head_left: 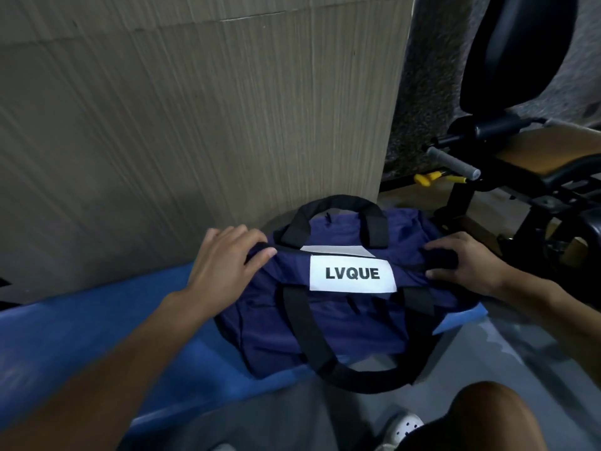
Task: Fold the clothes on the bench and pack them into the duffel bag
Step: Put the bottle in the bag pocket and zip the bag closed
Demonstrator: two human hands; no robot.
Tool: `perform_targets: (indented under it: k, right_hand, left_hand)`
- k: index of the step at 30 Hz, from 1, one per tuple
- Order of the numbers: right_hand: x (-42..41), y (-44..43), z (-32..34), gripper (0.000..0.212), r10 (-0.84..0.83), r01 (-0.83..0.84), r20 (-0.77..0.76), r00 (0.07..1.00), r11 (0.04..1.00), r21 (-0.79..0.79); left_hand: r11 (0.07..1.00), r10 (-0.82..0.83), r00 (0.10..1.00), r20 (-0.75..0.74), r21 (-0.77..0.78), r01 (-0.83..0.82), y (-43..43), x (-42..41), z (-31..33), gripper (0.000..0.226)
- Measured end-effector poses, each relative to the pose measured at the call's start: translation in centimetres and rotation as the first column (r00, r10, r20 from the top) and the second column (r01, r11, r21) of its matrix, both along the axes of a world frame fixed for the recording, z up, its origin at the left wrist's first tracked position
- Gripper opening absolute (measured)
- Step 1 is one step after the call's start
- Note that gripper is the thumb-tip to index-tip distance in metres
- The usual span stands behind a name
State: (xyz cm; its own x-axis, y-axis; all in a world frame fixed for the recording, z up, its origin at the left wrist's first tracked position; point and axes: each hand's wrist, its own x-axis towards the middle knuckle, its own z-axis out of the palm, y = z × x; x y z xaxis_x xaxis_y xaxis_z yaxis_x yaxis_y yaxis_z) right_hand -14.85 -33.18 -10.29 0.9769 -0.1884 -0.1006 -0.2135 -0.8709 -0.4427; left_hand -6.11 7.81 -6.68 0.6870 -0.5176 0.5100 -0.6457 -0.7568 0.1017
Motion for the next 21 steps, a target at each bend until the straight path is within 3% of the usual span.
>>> perform_targets:
  k: [5,9,15,21]
  right_hand:
    - [0.2,2.0,1.2,0.017,0.112,-0.110,0.018,0.993,0.988,-0.111]
    - [-0.5,4.1,2.2,0.031,0.162,-0.157,0.097,0.982,0.986,-0.057]
    - [-0.1,7.8,3.8,0.019,-0.029,-0.037,0.295,0.955,0.976,0.216]
    - [2.7,13.3,6.4,0.011,-0.153,-0.069,0.474,0.867,0.905,0.419]
  left_hand:
    - [1.000,0.022,1.000,0.002,-0.007,-0.022,2.7,0.4,0.3,0.044]
    - [0.999,0.038,0.999,0.000,0.009,-0.038,5.0,0.6,0.6,0.047]
    - [0.997,0.069,0.996,-0.057,-0.014,-0.070,9.5,1.8,1.6,0.044]
    - [0.975,0.073,0.987,-0.142,-0.200,-0.101,15.2,2.4,3.9,0.024]
